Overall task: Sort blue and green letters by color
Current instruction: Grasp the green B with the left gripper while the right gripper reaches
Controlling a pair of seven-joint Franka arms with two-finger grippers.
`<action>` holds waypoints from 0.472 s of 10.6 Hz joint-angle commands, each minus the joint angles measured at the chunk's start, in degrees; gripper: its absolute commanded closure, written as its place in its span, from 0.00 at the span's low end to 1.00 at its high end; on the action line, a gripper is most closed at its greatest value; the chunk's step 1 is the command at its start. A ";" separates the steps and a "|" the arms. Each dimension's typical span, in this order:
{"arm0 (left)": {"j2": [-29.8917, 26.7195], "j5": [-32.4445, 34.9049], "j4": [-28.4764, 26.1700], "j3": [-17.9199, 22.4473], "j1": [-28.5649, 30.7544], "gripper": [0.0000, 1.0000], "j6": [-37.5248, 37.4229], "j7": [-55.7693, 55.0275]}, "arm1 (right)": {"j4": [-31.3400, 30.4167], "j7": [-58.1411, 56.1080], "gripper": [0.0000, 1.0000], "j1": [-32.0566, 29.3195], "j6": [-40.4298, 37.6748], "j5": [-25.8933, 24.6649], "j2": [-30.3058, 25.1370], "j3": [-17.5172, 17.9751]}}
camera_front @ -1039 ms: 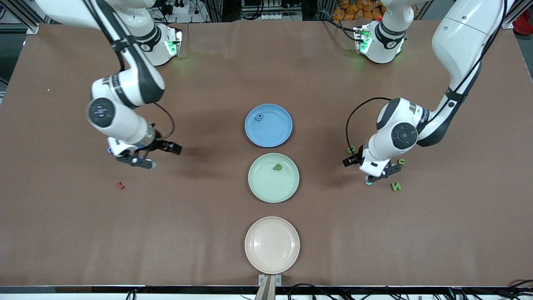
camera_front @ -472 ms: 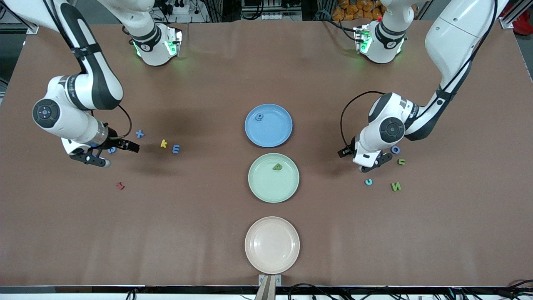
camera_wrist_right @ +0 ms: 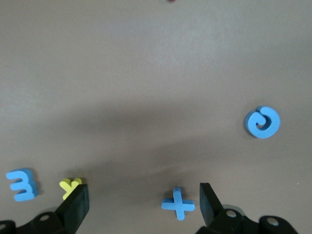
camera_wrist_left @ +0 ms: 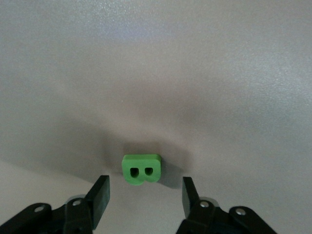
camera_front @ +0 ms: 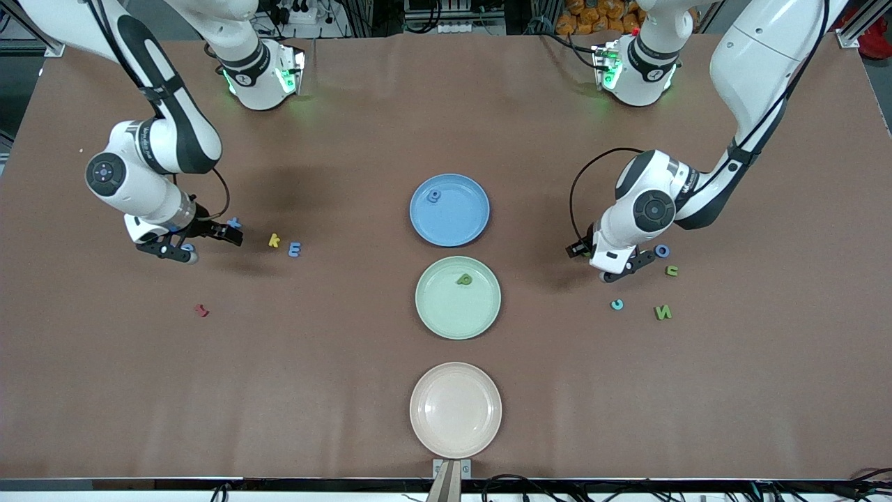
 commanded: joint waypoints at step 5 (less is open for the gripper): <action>-1.38 3.01 -1.83 -0.16 0.79 0.41 1.99 -0.44 | -5.06 -0.25 0.00 -3.41 6.09 -1.21 2.76 0.70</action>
